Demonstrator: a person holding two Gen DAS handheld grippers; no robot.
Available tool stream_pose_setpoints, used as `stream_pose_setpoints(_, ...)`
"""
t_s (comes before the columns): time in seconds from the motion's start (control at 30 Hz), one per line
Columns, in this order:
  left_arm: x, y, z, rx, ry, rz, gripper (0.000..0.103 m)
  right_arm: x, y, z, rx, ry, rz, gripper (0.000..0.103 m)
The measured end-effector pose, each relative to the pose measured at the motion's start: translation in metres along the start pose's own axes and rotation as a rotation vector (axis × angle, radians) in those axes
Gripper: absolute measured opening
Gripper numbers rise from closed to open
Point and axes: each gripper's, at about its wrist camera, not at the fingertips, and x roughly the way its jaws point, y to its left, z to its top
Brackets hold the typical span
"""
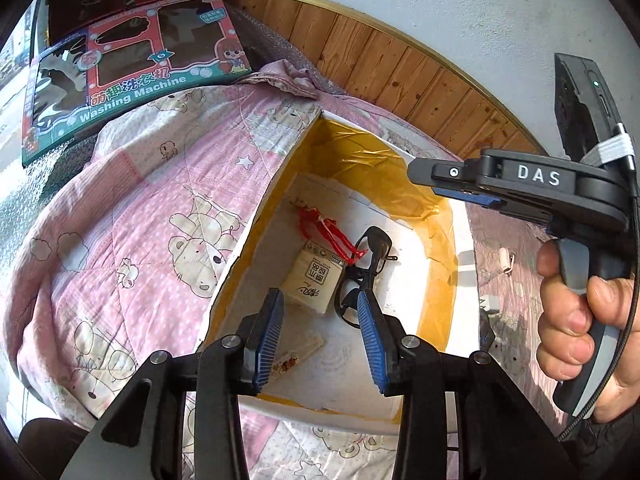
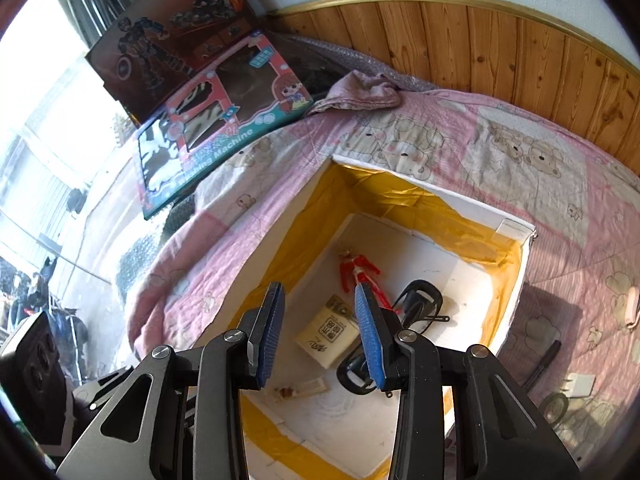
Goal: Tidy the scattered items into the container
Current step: 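Lower into the box and open right gripper while left gripper releases the clear tube, then move right gripper to the gold tin while left gripper moves to the black marker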
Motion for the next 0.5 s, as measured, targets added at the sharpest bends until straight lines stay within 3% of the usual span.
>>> stream_pose_setpoints(0.23, -0.028, -0.031, -0.018, 0.076, -0.043, -0.012, 0.040, -0.052, -0.004, -0.046, 0.012, -0.065, 0.098, 0.039)
stream_pose_setpoints(0.5, -0.043, -0.079, -0.042, 0.190, -0.062, -0.045, 0.040, -0.095, -0.044, -0.098, 0.117, -0.124, 0.109, 0.039)
